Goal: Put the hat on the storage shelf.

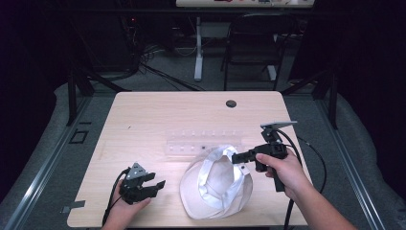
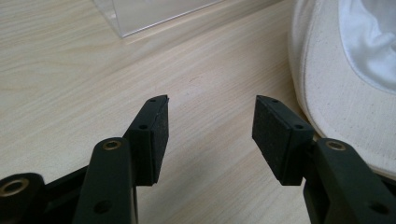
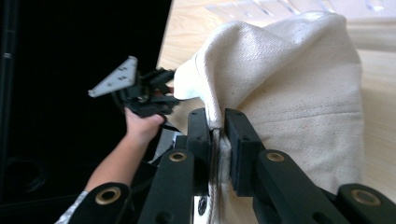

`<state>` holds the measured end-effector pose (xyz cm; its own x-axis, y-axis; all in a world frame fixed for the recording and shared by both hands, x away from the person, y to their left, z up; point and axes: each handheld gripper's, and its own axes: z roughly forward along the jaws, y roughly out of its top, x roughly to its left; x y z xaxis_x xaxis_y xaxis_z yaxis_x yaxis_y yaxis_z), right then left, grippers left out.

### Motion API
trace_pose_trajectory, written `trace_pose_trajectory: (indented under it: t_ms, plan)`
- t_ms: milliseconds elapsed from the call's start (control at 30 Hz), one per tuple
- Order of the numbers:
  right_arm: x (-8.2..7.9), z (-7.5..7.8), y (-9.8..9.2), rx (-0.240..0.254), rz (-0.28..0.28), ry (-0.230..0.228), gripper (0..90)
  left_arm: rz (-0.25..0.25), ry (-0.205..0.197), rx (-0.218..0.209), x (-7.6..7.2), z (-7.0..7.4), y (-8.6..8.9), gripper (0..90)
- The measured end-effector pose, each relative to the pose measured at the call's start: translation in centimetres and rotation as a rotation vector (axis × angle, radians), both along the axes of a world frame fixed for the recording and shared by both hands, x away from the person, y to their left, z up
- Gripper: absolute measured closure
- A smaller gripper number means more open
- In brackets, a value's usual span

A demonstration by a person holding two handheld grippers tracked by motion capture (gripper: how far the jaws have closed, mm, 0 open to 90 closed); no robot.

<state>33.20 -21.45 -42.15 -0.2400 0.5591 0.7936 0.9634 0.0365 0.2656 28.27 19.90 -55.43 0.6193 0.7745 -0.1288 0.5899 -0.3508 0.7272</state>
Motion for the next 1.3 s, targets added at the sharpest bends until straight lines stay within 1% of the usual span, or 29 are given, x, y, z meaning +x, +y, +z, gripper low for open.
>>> trace_pose_trajectory:
  t_ms: [67,100,233,300,367,400,433,467,500,533,567,600,633,667,700,733,800,833,867,900,967,1000,1033,1067,1100,1200,1267,1300]
  plan:
    - [0.1,0.4,0.0,0.015,0.011,-0.018,81.4,0.0,0.0,0.0,0.0,0.0,0.0,46.4]
    - [0.1,0.7,0.1,0.032,0.005,-0.024,81.4,0.001,0.0,0.0,0.0,0.0,0.0,46.4]
    - [0.1,1.1,0.3,0.043,0.006,-0.034,81.4,-0.001,-0.002,0.002,0.0,0.0,0.0,46.4]
    - [0.1,1.5,0.3,0.058,0.014,-0.044,81.5,-0.005,-0.002,0.003,0.0,0.0,0.0,46.4]
    - [0.0,2.1,0.5,0.081,0.005,-0.062,81.5,-0.005,0.0,0.002,0.0,-0.1,-0.1,46.4]
    - [0.0,2.4,0.5,0.084,0.006,-0.068,81.5,-0.005,0.0,0.002,0.0,-0.1,-0.1,46.4]
    - [0.0,2.4,0.5,0.084,0.006,-0.068,81.5,-0.004,0.0,0.002,0.0,-0.1,-0.1,46.4]
    - [0.0,3.0,0.6,0.094,0.0,-0.09,81.6,-0.006,-0.001,0.002,0.0,-0.1,-0.1,46.4]
    - [0.0,3.0,0.6,0.094,0.0,-0.09,81.6,-0.006,-0.001,0.002,0.0,-0.1,-0.1,46.4]
    - [0.0,3.6,0.7,0.099,-0.002,-0.096,81.6,-0.006,-0.002,0.002,0.0,0.0,-0.1,46.4]
    - [0.0,3.6,0.7,0.099,-0.002,-0.096,81.6,-0.006,-0.002,0.001,0.0,0.0,-0.1,46.4]
    - [-0.1,4.1,0.7,0.101,-0.003,-0.114,81.7,-0.006,-0.001,0.001,0.0,0.0,-0.1,46.4]
    - [-0.1,4.1,0.7,0.101,-0.003,-0.114,81.7,-0.006,-0.001,0.001,0.0,0.0,-0.1,46.4]
    - [-0.1,4.4,0.7,0.101,-0.006,-0.116,81.7,-0.006,-0.001,0.0,0.0,0.0,-0.1,46.4]
    - [-0.1,4.8,0.5,0.109,-0.023,-0.13,81.7,-0.006,-0.002,0.0,0.0,0.0,-0.1,46.4]
    - [-0.1,4.8,0.5,0.109,-0.023,-0.13,81.7,-0.006,-0.002,0.0,0.0,0.0,-0.1,46.4]
    - [0.0,5.3,0.1,0.127,-0.043,-0.145,81.7,-0.007,-0.001,-0.002,0.0,0.0,-0.2,46.4]
    - [0.2,5.7,-0.3,0.142,-0.062,-0.155,81.7,-0.009,-0.004,0.0,0.0,0.0,-0.2,46.3]
    - [0.2,5.7,-0.3,0.142,-0.062,-0.155,81.7,-0.012,-0.007,0.003,0.0,0.0,-0.3,46.3]
    - [0.2,5.9,-0.4,0.148,-0.074,-0.157,81.7,-0.011,-0.009,0.0,0.0,0.0,-0.3,46.3]
    - [0.4,6.1,-0.5,0.149,-0.078,-0.163,81.7,-0.006,-0.02,-0.008,-0.1,0.1,-0.5,45.8]
    - [0.4,6.2,-0.5,0.152,-0.088,-0.163,81.7,-0.015,-0.028,-0.014,-0.1,0.2,-0.5,45.2]
    - [0.6,6.4,-0.5,0.157,-0.088,-0.169,81.7,-0.009,-0.034,-0.024,-0.2,0.4,-0.6,43.4]
    - [0.6,6.4,-0.5,0.157,-0.088,-0.169,81.7,-0.012,-0.046,-0.031,-0.3,0.5,-0.7,43.4]
    - [0.6,6.5,-0.4,0.16,-0.091,-0.172,81.7,-0.016,-0.05,-0.044,-0.4,0.7,-0.8,43.1]
    - [0.8,6.8,-0.1,0.166,-0.1,-0.18,81.7,-0.043,-0.074,-0.073,-0.6,1.4,-1.7,41.8]
    - [1.0,7.1,0.1,0.168,-0.1,-0.185,81.7,-0.065,-0.081,-0.082,-0.8,1.8,-2.4,41.8]
    - [1.1,7.2,0.2,0.17,-0.102,-0.187,81.7,-0.086,-0.081,-0.083,-0.8,2.2,-3.0,41.8]
